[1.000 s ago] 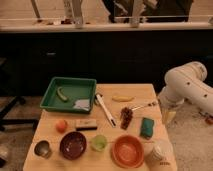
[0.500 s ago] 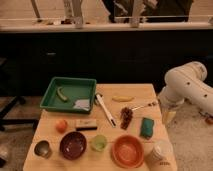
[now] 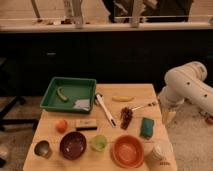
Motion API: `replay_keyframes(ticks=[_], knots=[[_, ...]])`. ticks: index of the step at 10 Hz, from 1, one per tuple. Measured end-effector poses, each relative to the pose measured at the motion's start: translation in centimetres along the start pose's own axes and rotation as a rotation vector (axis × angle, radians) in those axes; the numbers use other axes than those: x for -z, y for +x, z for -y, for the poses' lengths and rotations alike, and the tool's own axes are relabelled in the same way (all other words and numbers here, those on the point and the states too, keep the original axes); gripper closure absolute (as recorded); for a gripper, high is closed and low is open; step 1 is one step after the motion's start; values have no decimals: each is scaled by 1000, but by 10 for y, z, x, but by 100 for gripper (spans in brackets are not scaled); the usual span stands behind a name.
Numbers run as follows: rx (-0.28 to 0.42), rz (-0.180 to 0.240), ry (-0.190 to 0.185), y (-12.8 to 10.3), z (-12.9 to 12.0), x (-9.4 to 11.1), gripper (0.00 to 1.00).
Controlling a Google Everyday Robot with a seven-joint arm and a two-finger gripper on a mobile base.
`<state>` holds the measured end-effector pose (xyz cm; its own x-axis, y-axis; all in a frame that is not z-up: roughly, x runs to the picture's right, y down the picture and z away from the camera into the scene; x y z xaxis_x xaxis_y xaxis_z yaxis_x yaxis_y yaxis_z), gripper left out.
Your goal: Place grapes in tray
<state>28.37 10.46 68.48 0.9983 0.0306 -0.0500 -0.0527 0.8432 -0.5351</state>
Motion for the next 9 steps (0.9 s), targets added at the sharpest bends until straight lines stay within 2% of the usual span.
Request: replay_keyframes(ticks=[3, 4, 5, 7, 9], knots=[[1, 3, -1, 0, 0, 0, 20], [14, 16, -4, -1, 1, 0, 20], [57, 40, -11, -4, 0, -1, 20], [251, 89, -28, -18, -2, -10, 20], [489, 159, -38, -40, -2, -22, 20]])
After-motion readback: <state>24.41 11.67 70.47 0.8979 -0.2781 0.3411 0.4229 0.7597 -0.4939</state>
